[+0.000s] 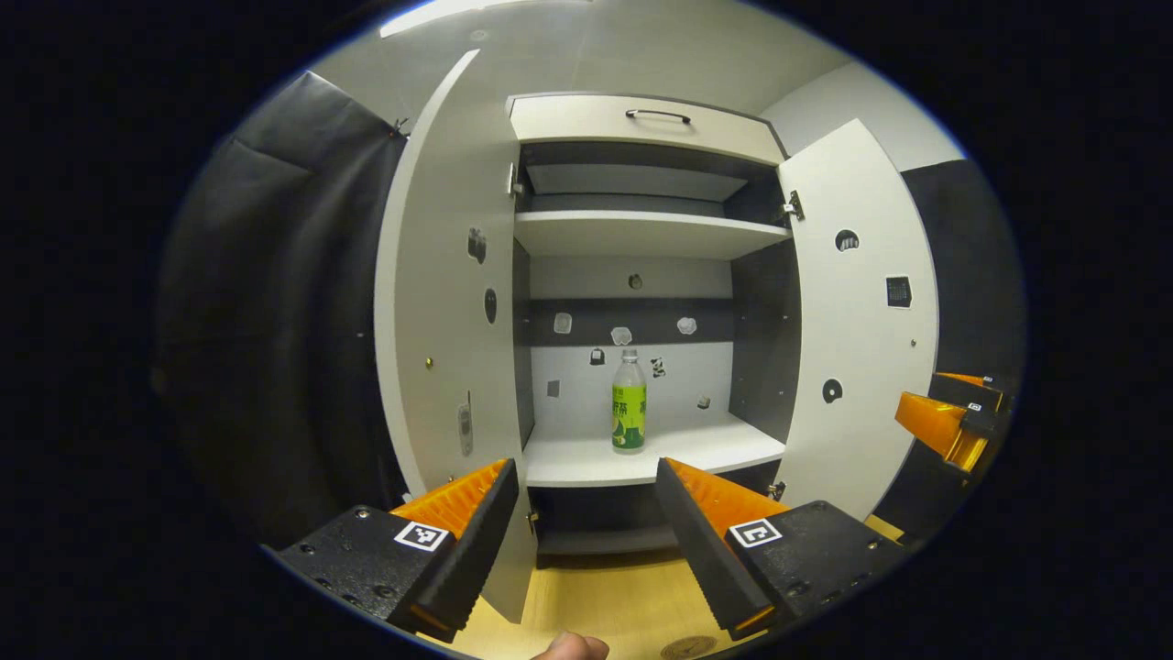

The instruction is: Grasp the bottle in the cabinet with the left hand and place it on the coaster, then close the right door with the right hand and the left door with the left hand.

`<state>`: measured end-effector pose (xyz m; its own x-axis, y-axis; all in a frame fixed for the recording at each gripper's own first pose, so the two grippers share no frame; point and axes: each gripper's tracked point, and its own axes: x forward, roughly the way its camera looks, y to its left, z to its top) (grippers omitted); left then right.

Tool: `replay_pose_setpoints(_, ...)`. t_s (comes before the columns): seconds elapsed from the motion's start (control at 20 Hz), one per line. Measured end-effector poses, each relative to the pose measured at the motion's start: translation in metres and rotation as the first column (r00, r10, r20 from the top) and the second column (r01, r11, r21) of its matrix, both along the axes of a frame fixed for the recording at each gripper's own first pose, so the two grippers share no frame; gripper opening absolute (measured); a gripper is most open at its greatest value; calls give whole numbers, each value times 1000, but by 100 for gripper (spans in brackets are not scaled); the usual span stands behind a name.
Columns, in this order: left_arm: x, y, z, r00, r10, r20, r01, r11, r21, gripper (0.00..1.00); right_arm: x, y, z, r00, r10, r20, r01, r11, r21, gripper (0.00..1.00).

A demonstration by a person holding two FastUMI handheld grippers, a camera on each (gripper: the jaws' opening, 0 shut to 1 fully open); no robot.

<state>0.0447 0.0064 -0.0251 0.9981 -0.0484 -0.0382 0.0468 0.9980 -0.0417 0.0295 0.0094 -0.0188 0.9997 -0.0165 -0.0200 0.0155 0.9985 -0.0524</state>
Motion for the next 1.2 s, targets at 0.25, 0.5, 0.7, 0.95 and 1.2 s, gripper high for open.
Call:
replay_pose_setpoints(0.25,27,-2,-5,1000,-3,-2,3,1000,-9,95,7,3,-7,1000,-1,-18,1,1000,-12,98)
replay_pose_setpoints(0.5,60,-4,-5,1000,-6,1,6,1000,-19,95,15,11,-11,999,4,-32,-4,1000,0,98)
replay_pose_setpoints(0.7,97,-8,-3,1000,-1,17,2,1000,-27,96,22,21,-13,999,19,-33,-19,1000,6,98)
replay_pose_setpoints(0.95,143,-18,0,999,-12,30,12,1000,-16,96,34,19,-15,999,10,-41,-10,1000,1,98)
replay_pose_setpoints(1.2,199,-38,3,999,-20,42,21,1000,-18,96,38,7,-9,999,-13,-36,14,1000,25,98)
